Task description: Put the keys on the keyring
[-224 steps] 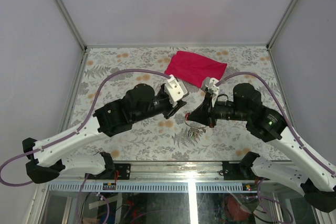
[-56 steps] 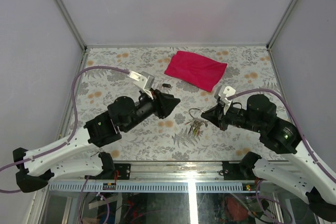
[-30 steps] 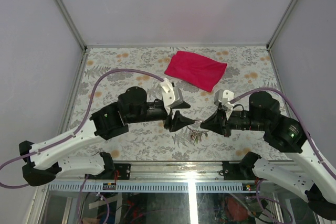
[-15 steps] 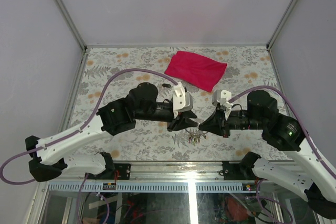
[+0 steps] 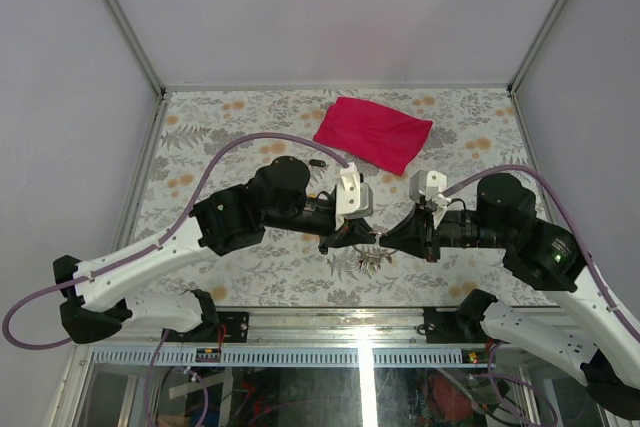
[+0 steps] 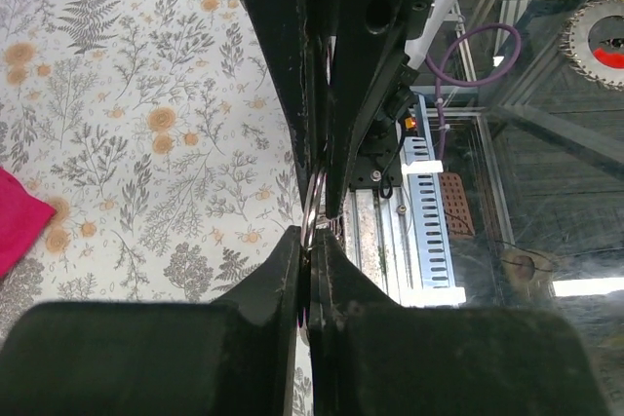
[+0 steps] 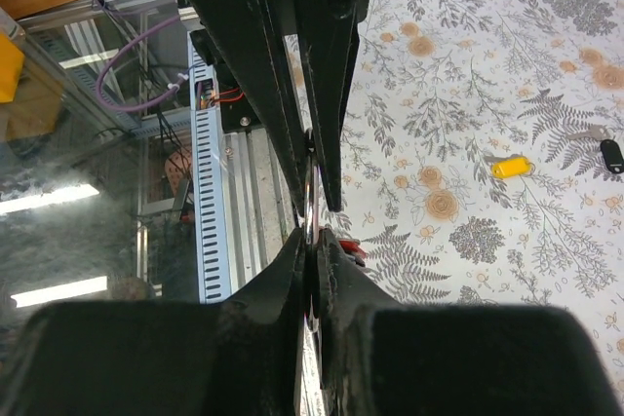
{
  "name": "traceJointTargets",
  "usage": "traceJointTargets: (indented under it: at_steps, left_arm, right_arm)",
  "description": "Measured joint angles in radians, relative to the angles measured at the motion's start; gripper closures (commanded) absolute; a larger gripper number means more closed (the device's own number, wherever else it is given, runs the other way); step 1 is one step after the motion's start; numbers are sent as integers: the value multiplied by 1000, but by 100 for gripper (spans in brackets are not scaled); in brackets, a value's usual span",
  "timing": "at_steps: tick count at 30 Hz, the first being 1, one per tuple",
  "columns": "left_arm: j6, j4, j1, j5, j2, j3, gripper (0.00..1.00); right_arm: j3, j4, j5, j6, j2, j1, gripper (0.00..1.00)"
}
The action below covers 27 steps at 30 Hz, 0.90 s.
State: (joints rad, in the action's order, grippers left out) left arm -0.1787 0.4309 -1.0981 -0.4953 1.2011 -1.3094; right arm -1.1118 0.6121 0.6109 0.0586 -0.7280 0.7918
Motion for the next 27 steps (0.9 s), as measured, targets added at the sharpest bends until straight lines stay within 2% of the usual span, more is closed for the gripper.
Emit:
traceJointTargets:
  at_steps: [2,6,9,18,23,27]
  left_arm:
    - [-2,2,0,-2,0,-3,100]
    - [2,1,-1,8,-1,-5,100]
    - [14,9,-1,51,-2,-4,100]
    - [114,-43,0,281,-116,71,100]
    - [156,-64,0,351,-130,71,100]
    - [182,-69,0,377,-130,71,100]
  right_arm:
    - [0,-4,0,-4,2,0,94]
    - [0,-12,-8,-10,9,0,69]
    - [6,-47,-37,-14,24,0,60]
    - [194,-212,-236,7,259,0,57]
    - [361,-342,-312,59,360,0,58]
    - [451,-431,-333,104,370,0,60]
